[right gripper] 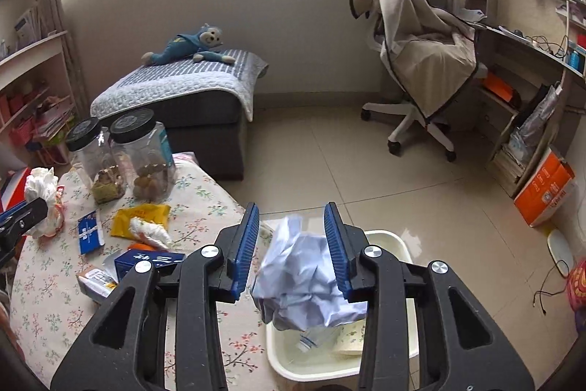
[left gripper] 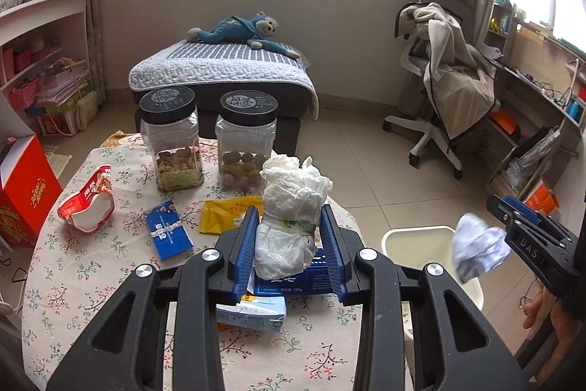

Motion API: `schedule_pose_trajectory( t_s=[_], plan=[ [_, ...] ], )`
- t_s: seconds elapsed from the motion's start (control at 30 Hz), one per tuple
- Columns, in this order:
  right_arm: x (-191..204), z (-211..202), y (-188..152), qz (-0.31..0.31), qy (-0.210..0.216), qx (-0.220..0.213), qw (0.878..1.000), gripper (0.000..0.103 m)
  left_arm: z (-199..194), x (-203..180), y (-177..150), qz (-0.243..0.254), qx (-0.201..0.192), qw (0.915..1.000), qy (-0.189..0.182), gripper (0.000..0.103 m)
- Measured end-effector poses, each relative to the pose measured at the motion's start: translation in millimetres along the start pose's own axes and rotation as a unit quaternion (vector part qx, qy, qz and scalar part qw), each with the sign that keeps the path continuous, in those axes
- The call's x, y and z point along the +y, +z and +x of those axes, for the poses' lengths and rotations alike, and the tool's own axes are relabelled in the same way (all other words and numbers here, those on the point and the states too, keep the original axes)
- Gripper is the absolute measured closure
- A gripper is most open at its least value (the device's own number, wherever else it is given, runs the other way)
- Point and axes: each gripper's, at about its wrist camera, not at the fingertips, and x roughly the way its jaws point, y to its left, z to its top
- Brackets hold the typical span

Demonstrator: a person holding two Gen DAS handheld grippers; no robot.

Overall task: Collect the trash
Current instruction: 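Drop the blue paper into the bin with the right tool while the left tool drops the tissues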

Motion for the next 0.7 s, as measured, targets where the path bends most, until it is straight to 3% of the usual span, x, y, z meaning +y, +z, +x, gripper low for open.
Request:
schedule_pose_trajectory(
  t_s=[0.2,0.23,0.3,0.57,0.63,0.7],
  plan=[
    [-36,0,-2,0.035,-0.025,0.005,0.999,0.066,14,-48,-5,0.016,0.010,0.9990,-0.039,0.068],
    [-43,-2,-2,0.044,-0.030,0.003,0.999,0.062,17,-57,-7,0.019,0.014,0.9986,-0.048,0.068],
    [-58,-7,-1,0.067,-0.038,-0.004,0.997,0.045,24,-76,-11,0.025,0.022,0.9972,-0.067,0.068],
    [-104,-30,5,0.132,-0.075,-0.054,0.987,0.020,46,-140,-24,0.041,0.048,0.9899,-0.127,0.068],
    [-111,-34,4,0.135,-0.093,-0.066,0.984,0.013,53,-150,-26,0.038,0.057,0.9875,-0.142,0.061],
    [-116,-38,3,0.132,-0.119,-0.077,0.981,0.008,58,-156,-30,0.034,0.061,0.9870,-0.145,0.035]
  ],
)
